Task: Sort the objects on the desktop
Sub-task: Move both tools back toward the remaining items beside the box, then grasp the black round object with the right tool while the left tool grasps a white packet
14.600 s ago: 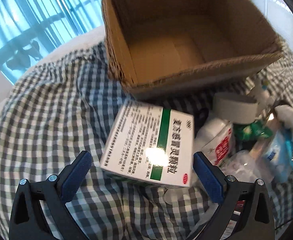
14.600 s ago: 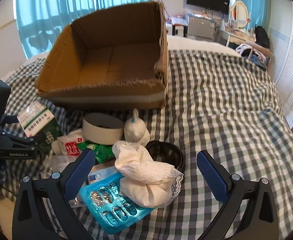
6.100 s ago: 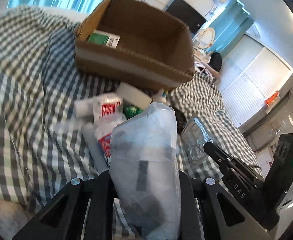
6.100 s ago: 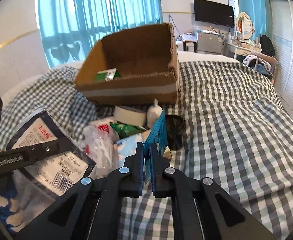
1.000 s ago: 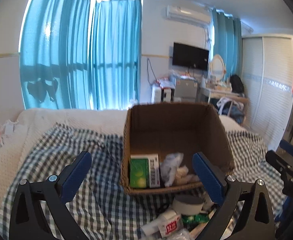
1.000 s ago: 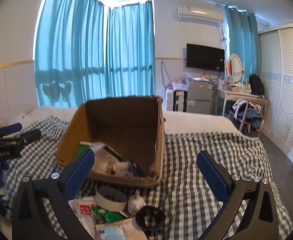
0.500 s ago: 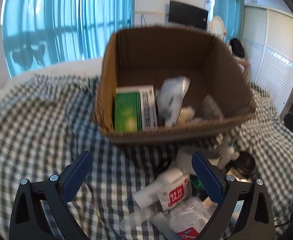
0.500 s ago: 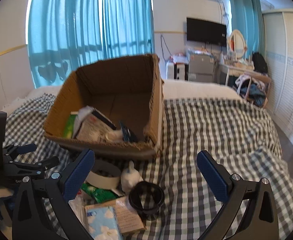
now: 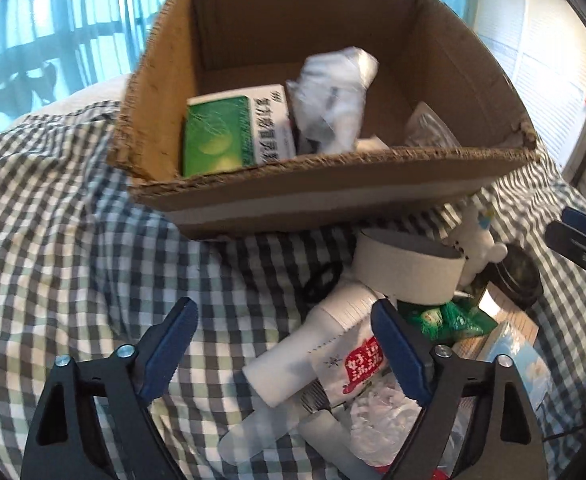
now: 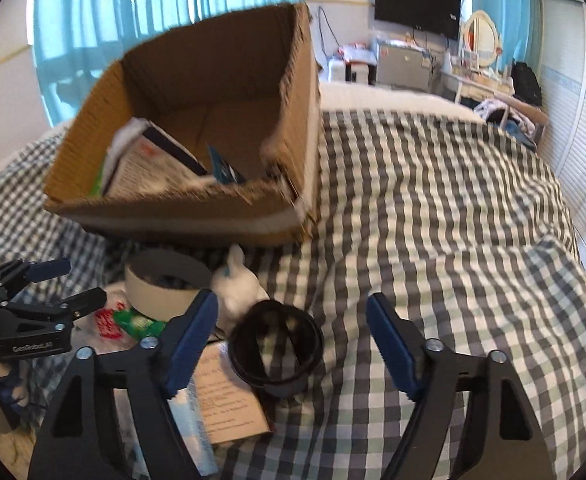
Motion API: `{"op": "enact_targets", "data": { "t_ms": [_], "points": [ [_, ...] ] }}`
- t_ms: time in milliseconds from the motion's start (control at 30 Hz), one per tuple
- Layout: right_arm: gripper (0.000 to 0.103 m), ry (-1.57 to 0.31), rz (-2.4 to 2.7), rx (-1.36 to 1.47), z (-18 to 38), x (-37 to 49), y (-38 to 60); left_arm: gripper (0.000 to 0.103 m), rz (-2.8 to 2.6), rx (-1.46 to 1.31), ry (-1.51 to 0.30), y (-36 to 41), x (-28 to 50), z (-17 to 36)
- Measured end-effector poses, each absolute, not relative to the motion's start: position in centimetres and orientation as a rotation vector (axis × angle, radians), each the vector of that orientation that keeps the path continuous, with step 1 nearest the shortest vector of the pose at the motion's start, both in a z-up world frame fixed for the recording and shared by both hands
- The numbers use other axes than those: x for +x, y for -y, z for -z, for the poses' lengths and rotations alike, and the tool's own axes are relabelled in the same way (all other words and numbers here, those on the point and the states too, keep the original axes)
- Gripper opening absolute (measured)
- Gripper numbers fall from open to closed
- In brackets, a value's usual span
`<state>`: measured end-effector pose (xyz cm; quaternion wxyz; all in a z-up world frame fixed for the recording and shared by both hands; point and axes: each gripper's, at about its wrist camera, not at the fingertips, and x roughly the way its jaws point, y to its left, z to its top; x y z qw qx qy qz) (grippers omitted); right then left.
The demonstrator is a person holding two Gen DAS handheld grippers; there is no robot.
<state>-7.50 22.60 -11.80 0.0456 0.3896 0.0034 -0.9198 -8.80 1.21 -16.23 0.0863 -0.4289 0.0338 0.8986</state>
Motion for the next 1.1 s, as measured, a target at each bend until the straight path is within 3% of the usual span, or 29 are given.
{"op": "enact_targets", "data": {
  "t_ms": [200,333,433,500,567,633,767,867,1100],
  "points": [
    [0.070,-0.013,2.776,1.314,13.8,-8.2,-22.8,0.062,-2.565,-1.317,-0.124,-2.7,-8.6,17.6],
    [0.070,-0.019,2.730,1.381,15.1,-8.6,-22.7,0.060,-2.511,-1.317,-0.114,-3.5,-8.3,17.8],
    [0.061,-0.004,2.702,1.413,15.9,-8.7,-22.9,0.060,-2.487,-1.307,-0.129,-4.2,-8.1,17.9],
    [0.043,0.012,2.676,1.438,16.3,-8.8,-22.9,0.048,-2.474,-1.290,-0.154,-4.7,-7.8,17.8],
    [0.035,0.016,2.649,1.458,16.8,-8.8,-22.7,0.038,-2.451,-1.289,-0.148,-5.0,-7.6,17.9],
    [0.033,0.006,2.647,1.460,16.9,-8.7,-22.6,0.035,-2.445,-1.273,-0.183,-5.4,-7.2,17.6],
    [0.017,0.025,2.670,1.454,16.7,-8.4,-23.1,0.020,-2.425,-1.256,-0.197,-4.9,-7.2,16.9],
    [0.014,0.033,2.676,1.444,16.4,-8.1,-23.5,0.007,-2.394,-1.255,-0.197,-5.0,-6.9,16.7],
    [0.009,0.026,2.704,1.400,15.2,-7.4,-23.6,0.004,-2.403,-1.247,-0.194,-4.9,-6.7,16.5]
  ]
}}
